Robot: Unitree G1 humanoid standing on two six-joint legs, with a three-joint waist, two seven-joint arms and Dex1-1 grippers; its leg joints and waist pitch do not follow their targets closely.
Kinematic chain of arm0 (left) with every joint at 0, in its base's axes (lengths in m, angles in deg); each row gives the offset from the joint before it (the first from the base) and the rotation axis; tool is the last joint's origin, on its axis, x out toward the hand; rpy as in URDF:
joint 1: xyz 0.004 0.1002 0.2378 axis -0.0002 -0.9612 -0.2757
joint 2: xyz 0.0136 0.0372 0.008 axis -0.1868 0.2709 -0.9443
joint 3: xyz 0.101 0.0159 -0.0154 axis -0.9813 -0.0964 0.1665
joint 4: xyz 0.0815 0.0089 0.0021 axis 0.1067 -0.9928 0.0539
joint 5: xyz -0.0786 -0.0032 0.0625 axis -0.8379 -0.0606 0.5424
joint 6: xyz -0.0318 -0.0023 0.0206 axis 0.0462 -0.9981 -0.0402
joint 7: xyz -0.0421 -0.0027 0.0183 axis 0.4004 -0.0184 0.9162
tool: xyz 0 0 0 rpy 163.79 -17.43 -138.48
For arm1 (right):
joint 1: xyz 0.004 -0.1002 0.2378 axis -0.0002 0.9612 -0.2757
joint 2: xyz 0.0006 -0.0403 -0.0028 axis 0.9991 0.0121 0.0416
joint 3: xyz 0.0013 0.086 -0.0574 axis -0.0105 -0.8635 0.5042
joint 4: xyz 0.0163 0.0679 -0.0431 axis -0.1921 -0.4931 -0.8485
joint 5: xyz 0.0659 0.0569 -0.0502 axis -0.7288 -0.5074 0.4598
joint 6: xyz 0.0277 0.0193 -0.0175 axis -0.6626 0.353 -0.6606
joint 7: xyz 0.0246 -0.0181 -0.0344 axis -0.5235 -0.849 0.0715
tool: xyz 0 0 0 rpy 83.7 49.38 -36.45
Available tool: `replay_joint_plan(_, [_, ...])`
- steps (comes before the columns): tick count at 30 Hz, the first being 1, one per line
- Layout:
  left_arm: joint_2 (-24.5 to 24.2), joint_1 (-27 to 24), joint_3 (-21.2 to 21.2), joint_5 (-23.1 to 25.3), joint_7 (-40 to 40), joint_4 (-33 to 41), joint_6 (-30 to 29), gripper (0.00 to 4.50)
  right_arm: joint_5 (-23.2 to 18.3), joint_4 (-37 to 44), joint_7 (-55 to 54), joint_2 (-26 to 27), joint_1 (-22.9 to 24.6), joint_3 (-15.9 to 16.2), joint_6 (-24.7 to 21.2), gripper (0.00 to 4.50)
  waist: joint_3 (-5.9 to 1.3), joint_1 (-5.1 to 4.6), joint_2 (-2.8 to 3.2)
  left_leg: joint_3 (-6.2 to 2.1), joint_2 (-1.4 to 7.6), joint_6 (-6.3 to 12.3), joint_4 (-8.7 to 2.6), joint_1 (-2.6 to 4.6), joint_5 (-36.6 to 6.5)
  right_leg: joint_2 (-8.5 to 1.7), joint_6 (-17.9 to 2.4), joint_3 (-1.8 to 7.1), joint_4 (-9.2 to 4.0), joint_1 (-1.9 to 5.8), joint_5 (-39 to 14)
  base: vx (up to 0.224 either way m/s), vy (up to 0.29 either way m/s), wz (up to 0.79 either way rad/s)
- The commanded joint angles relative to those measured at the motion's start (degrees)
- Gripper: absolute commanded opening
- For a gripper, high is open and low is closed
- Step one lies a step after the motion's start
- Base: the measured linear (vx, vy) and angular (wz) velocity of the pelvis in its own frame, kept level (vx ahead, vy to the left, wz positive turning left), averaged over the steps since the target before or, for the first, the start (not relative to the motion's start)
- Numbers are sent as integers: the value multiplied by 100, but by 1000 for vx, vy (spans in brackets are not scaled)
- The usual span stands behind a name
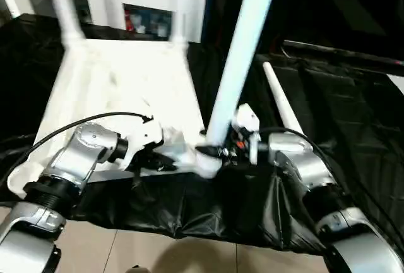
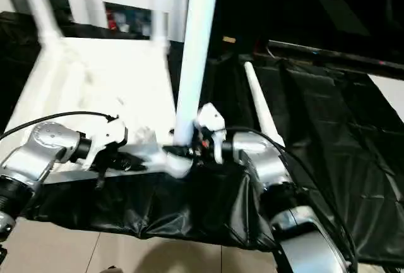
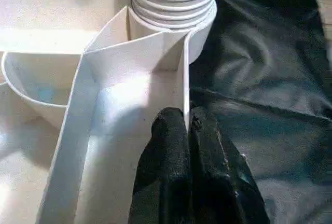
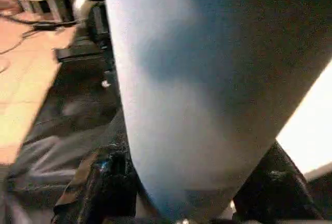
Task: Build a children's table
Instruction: Insert table leg to table base
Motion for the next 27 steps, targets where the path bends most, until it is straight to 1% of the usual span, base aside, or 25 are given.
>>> replay_joint_plan(1, [-55,109,-126,-154,396,337,108,0,350,-349,413,-171,357,498,-145,190,-261,-53,147,90,90,-53,-459,98,-1458,-317,-1241,146,-401,200,-775,0,0,0])
replay_joint_plan(2, [-77,105,-153,-122,424,345,113,0,376,-337,454,-179,369,535,-84,190,-263,-54,137,88,91,-62,-462,96,-1496,-317,-1235,143,-402,205,-816,0,0,0])
replay_joint_plan(5, [-57,133,-151,-52,365,281,118,0,425,-337,448,-151,375,551,21,190,-261,-52,145,85,88,-93,-469,95,-1543,-314,-1232,145,-405,199,-873,0,0,0])
replay_joint_plan(9, [3,207,-100,62,151,124,131,0,457,-447,265,-56,317,458,92,190,-260,-56,143,85,85,-119,-470,98,-1580,-311,-1218,147,-414,193,-920,0,0,0])
replay_joint_plan(10, [54,262,-49,143,-56,8,130,0,403,-574,-7,44,236,301,70,190,-252,-51,146,82,87,-134,-478,108,-1665,-315,-1204,147,-426,181,-1047,0,0,0])
replay_joint_plan(11, [124,332,43,229,-394,-97,93,0,331,-747,-447,182,115,70,49,190,-235,-61,150,83,84,-167,-486,114,-1817,-316,-1181,154,-444,158,-1265,0,0,0])
replay_joint_plan(12, [124,332,43,229,-394,-97,93,0,331,-747,-447,182,115,70,49,190,-221,-75,145,61,82,-239,-502,113,-2013,-330,-1115,151,-473,160,-1632,0,0,0])
replay_joint_plan(13, [273,409,214,197,-835,-121,-198,0,331,-985,-1058,318,-30,-142,71,190,-213,-88,127,54,83,-306,-504,117,-2141,-346,-1032,158,-486,141,-1976,0,0,0])
replay_joint_plan(14, [324,430,266,182,-968,-123,-276,0,335,-1062,-1246,355,-74,-201,77,190,-210,-87,145,35,75,-341,-507,113,-2185,-347,-982,152,-495,143,-2123,0,0,0])
replay_joint_plan(15, [378,450,306,176,-1105,-110,-341,0,353,-1165,-1477,398,-133,-266,97,189,-219,-112,112,24,73,-351,-508,107,-2228,-349,-906,143,-516,146,-2318,0,0,0])
replay_joint_plan(16, [438,465,342,189,-1278,-67,-480,0,350,-1270,-1722,449,-193,-343,94,189,-215,-120,123,17,73,-360,-513,97,-2221,-357,-882,148,-518,143,-2357,0,0,0])
replay_joint_plan(17, [510,467,370,222,-1482,-8,-568,0,330,-1382,-1951,509,-261,-423,66,189,-226,-152,139,16,77,-379,-510,100,-2206,-353,-898,150,-512,129,-2260,0,0,0])
replay_joint_plan(18, [586,454,399,254,-1680,81,-681,0,329,-1488,-2168,562,-323,-475,70,189,-228,-181,125,18,72,-356,-501,95,-2182,-345,-930,148,-515,131,-2166,0,0,0])
replay_joint_plan(19, [667,438,423,285,-1863,170,-811,0,336,-1586,-2370,607,-380,-514,75,189,-232,-202,123,17,72,-356,-503,77,-2139,-343,-946,148,-501,146,-2096,0,0,0])
replay_joint_plan(20, [747,420,436,313,-2008,259,-911,0,340,-1648,-2478,641,-417,-527,55,189,-246,-210,117,22,71,-332,-497,59,-1993,-339,-966,148,-491,165,-1919,0,0,0])
replay_joint_plan(21, [916,386,461,368,-2309,443,-1124,0,349,-1781,-2695,710,-496,-551,15,189,-255,-230,133,37,82,-318,-491,59,-1829,-334,-1036,153,-474,164,-1634,0,0,0])
replay_joint_plan(22, [916,386,461,368,-2309,443,-1124,0,349,-1781,-2695,710,-496,-551,15,189,-263,-219,135,41,75,-299,-474,66,-1767,-325,-1054,146,-464,163,-1527,0,0,0])
replay_joint_plan(23, [1038,369,466,415,-2499,565,-1265,0,371,-1863,-2853,749,-547,-558,-20,189,-273,-235,122,62,71,-242,-462,51,-1622,-318,-1109,151,-453,181,-1310,0,0,0])
replay_joint_plan(24, [1318,342,482,457,-2805,750,-1515,0,408,-2081,-3131,847,-673,-634,-69,189,-286,-234,131,67,73,-230,-448,34,-1409,-318,-1168,150,-421,198,-984,0,0,0])
replay_joint_plan(25, [1423,312,438,495,-2880,842,-1581,0,392,-2150,-3238,887,-721,-688,-108,189,-289,-253,106,74,69,-203,-442,24,-1299,-296,-1216,137,-408,211,-761,0,0,0])
replay_joint_plan(26, [1478,288,406,520,-2909,898,-1608,0,376,-2184,-3292,912,-746,-724,-131,189,-289,-253,106,74,69,-203,-442,24,-1299,-296,-1216,137,-408,211,-761,0,0,0])
replay_joint_plan(27, [1504,276,371,530,-2933,916,-1600,0,366,-2216,-3348,935,-771,-747,-126,189,-309,-247,111,86,53,-114,-417,17,-1022,-287,-1282,134,-374,242,-305,0,0,0])
